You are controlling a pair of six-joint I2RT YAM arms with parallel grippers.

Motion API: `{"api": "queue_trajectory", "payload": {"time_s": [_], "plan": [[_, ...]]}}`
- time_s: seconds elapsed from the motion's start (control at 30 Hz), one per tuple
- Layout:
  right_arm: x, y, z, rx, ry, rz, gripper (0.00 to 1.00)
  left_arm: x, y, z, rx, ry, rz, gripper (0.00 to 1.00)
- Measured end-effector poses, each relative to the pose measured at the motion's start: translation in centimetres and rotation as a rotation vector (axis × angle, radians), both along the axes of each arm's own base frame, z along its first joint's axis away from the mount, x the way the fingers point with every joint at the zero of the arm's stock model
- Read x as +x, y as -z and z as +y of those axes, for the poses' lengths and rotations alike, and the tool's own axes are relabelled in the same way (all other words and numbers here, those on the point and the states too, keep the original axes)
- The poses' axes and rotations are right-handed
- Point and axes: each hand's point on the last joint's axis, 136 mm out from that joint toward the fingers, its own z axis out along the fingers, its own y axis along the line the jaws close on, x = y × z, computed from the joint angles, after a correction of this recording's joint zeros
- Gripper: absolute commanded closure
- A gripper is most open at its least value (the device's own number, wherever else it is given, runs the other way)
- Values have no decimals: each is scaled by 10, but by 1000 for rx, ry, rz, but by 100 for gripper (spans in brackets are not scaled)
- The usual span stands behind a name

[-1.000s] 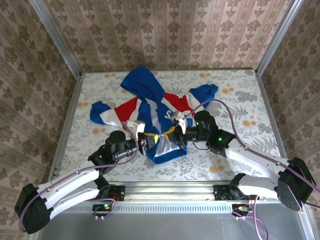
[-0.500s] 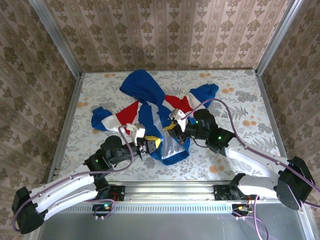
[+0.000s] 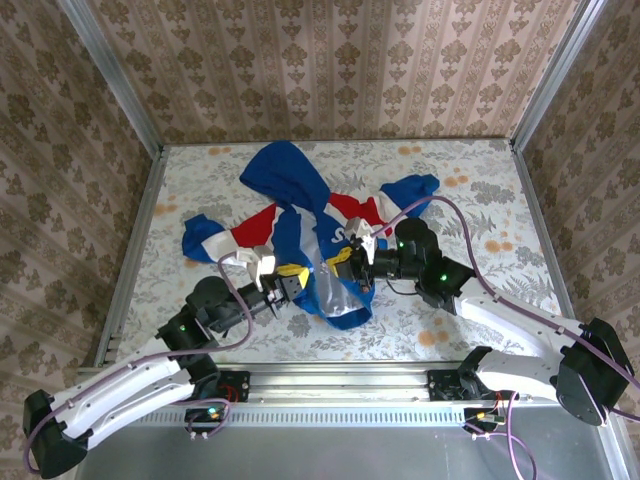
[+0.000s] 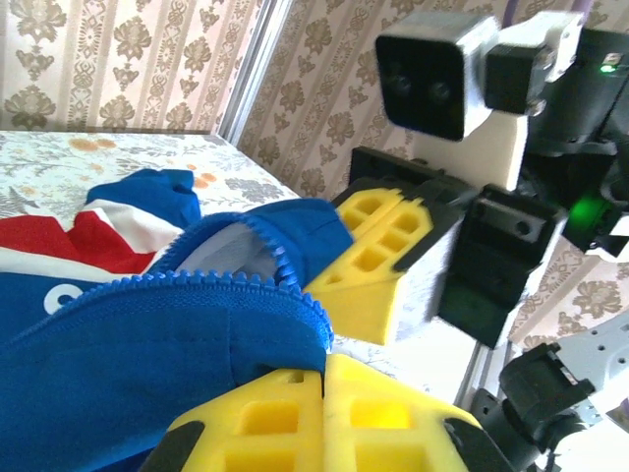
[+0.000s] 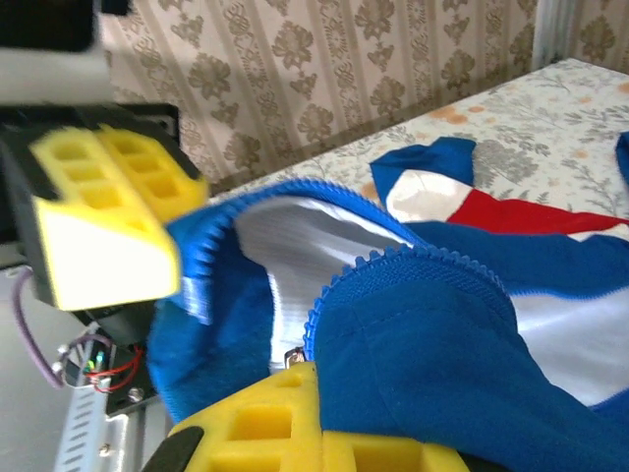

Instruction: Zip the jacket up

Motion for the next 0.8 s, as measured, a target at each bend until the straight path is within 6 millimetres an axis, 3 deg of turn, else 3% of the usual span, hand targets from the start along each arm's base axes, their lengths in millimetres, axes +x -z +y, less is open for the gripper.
{"api": "queue_trajectory", "payload": {"time_s": [0.23,0.8], "plan": [[-9,-17,7,91,-59,52,100,2,-2,1,-23,-5,-30,100],[-13,-13,13,121,-112,147,100,-1,-7,0,-58,22,-58,100]]}}
